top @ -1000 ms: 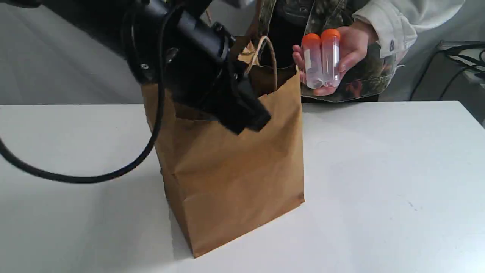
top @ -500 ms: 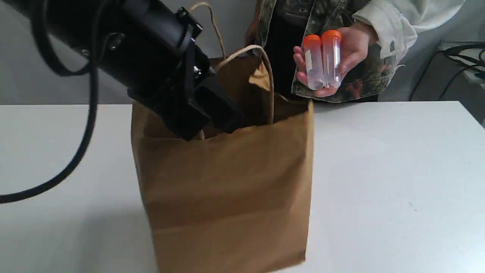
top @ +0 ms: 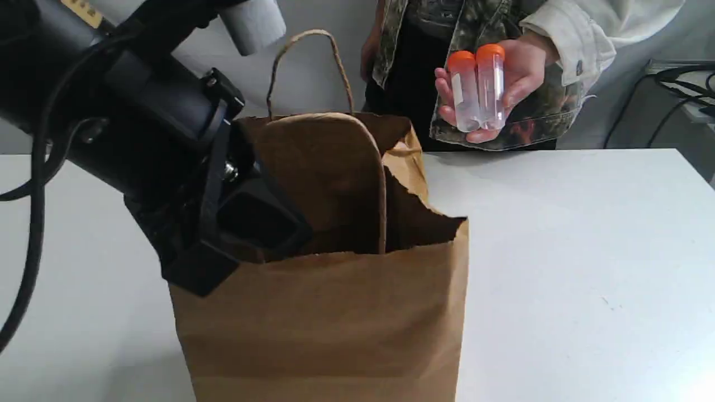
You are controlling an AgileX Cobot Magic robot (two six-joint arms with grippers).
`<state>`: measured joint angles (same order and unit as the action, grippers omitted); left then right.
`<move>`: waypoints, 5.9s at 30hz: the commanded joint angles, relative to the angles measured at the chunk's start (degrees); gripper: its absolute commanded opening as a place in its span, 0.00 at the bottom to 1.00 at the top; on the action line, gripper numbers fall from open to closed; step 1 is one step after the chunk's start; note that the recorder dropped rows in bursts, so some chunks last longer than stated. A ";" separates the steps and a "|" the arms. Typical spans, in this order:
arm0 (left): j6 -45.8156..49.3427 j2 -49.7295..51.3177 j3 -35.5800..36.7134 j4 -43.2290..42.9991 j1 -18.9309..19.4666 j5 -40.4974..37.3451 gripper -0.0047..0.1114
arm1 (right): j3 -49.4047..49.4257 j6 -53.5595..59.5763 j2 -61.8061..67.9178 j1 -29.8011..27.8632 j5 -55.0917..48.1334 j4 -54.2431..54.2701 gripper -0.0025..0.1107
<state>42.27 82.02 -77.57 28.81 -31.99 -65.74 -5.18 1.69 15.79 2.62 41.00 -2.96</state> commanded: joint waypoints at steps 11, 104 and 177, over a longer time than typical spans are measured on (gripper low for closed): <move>0.24 -0.51 0.24 1.07 -0.19 0.65 0.04 | -37.61 -34.88 35.07 0.32 -25.47 -16.60 0.08; -3.80 3.03 -9.54 -6.85 -0.19 9.91 0.04 | -70.91 -121.20 92.73 8.81 18.71 -96.99 0.02; -4.04 5.37 -6.08 -4.04 0.03 14.68 0.04 | -85.51 -108.50 96.49 8.70 1.01 -96.99 0.02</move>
<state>36.93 89.11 -85.85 22.64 -31.99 -54.82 -90.40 -108.08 112.42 11.28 42.88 -100.66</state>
